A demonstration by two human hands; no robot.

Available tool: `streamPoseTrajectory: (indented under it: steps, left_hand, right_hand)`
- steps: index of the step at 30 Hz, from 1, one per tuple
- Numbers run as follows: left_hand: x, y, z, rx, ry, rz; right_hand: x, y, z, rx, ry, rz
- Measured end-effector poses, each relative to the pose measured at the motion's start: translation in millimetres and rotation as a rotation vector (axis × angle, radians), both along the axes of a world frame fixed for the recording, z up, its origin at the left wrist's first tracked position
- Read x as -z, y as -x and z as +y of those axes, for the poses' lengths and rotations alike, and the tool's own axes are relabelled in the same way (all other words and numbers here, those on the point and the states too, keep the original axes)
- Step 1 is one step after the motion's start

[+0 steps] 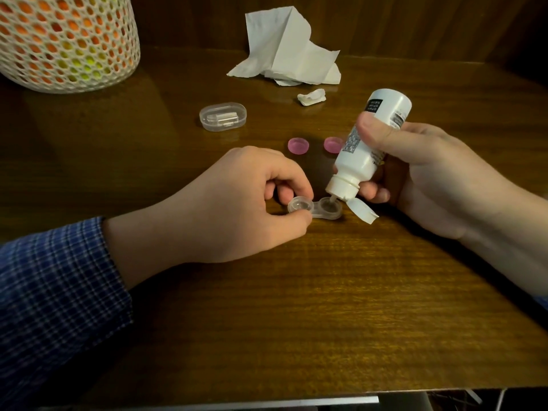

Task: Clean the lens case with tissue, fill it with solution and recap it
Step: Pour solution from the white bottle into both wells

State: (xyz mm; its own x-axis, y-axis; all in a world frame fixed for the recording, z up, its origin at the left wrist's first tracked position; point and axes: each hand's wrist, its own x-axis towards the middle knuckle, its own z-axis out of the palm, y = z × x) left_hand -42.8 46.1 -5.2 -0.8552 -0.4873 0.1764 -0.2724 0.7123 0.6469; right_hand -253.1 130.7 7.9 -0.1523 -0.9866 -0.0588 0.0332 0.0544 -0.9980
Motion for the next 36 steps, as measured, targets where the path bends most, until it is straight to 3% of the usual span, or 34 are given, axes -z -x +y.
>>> streamPoseTrajectory:
  steps: [17, 26, 33, 36]
  left_hand:
    - [-2, -1, 0, -0.011, -0.008, -0.014]
    - [-3, -2, 2, -0.025, 0.027, -0.011]
    - [-10, -3, 10, -0.028, 0.131, -0.056]
    - [-12, -6, 13, 0.02, 0.072, -0.029]
  right_hand:
    - [0, 2, 0, -0.004, -0.01, -0.002]
    - [-11, 7, -6, 0.178, -0.151, -0.276]
    - [-16, 8, -2, 0.229, -0.146, -0.406]
    - [-16, 10, -2, 0.244, -0.148, -0.443]
